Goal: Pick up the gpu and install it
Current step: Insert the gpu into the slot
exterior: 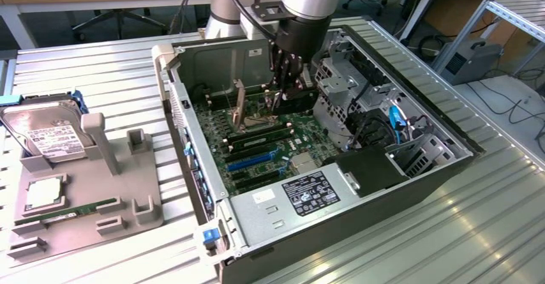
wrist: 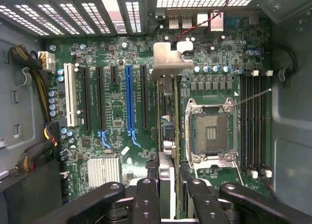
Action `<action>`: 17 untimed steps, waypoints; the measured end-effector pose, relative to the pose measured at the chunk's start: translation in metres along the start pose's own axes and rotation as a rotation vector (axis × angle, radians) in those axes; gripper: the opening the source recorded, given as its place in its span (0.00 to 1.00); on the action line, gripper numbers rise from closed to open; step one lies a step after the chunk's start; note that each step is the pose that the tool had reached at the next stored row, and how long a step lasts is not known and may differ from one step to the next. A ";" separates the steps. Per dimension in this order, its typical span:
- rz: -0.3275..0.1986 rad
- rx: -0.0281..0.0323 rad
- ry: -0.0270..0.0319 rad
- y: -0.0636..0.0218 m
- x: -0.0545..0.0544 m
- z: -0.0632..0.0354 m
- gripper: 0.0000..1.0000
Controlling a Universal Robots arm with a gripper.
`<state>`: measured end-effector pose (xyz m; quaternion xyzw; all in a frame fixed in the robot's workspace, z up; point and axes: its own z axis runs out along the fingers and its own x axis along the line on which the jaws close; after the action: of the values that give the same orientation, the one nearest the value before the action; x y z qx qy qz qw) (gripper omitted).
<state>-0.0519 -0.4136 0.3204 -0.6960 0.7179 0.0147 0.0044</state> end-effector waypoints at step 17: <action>-0.021 -0.0005 0.0002 -0.0002 0.014 -0.0004 0.27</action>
<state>-0.0521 -0.4275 0.3204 -0.7033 0.7107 0.0148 0.0042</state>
